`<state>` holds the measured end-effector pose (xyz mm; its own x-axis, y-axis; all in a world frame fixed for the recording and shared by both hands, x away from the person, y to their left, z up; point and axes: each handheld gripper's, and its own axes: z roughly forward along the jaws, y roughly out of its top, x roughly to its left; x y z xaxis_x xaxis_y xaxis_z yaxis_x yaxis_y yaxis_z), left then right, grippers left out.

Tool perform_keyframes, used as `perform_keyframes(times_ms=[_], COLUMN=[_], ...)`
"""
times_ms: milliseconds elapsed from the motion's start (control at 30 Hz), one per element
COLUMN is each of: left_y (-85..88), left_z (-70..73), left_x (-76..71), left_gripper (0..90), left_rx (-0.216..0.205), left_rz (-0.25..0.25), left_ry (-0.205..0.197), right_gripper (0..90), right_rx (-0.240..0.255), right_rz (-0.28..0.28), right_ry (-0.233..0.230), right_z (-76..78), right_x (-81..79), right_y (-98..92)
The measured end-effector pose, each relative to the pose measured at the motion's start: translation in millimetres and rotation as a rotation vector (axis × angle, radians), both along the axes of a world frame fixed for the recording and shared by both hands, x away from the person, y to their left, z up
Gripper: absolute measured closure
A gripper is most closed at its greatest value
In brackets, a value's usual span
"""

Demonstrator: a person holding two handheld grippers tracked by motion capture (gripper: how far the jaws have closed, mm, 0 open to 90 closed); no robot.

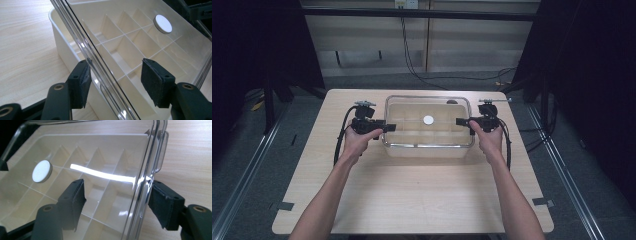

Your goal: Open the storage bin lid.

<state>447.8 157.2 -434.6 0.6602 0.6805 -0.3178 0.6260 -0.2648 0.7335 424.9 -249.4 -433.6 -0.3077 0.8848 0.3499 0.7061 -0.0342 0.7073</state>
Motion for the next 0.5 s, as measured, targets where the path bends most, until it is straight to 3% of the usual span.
perform_keyframes(times_ms=[267,500], left_y=[1.1,-0.4], left_z=[4.3,7.8], left_x=[-2.4,-6.4], left_gripper=[46.7,51.2], left_rx=[-0.01,-0.012], left_rz=[-0.001,-0.007], left_ry=[-0.026,-0.04], right_gripper=[45.6,54.3], right_rx=[0.076,0.069], right_rz=[0.013,0.0], right_ry=[-0.034,-0.05], right_z=[3.3,6.7], right_x=[-7.4,-13.6], right_y=[-14.6,-20.1])
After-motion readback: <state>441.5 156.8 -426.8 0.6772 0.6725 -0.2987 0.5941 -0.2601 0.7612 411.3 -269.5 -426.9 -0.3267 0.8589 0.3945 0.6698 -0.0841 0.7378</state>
